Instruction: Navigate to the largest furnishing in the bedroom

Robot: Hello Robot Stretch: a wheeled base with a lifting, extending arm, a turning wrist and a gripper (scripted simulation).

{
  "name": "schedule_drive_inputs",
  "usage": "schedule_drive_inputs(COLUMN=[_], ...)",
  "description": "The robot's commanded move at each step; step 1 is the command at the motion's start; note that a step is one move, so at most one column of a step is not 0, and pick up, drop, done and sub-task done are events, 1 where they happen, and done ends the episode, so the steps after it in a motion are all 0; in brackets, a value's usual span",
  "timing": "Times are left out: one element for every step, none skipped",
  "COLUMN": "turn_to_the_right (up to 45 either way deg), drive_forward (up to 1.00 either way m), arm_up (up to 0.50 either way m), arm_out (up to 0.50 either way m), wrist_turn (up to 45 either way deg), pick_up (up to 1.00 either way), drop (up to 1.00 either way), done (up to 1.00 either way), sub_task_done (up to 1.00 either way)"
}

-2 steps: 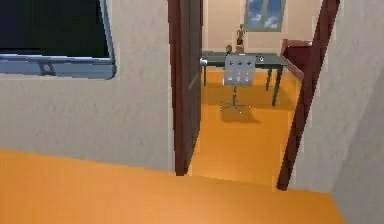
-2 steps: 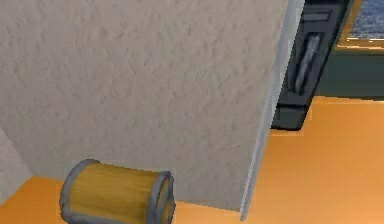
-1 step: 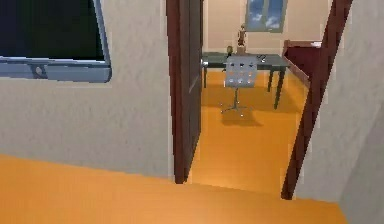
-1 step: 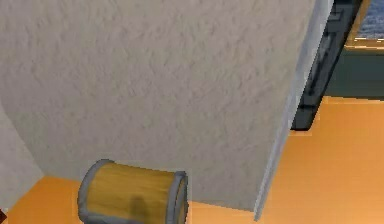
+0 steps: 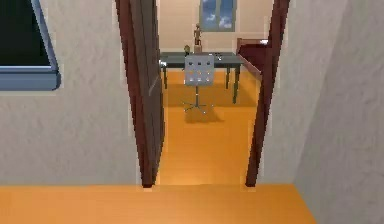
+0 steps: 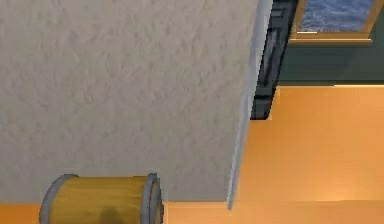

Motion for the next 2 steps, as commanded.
schedule_drive_inputs(turn_to_the_right=[0.0,3.0], drive_forward=[1.00,0.00], arm_up=[0.00,0.00], arm_out=[0.00,0.00], wrist_turn=[0.0,0.0], pick_up=[0.00,0.00], drop=[0.00,0.00], done=[0.00,0.00], sub_task_done=[0.00,0.00])
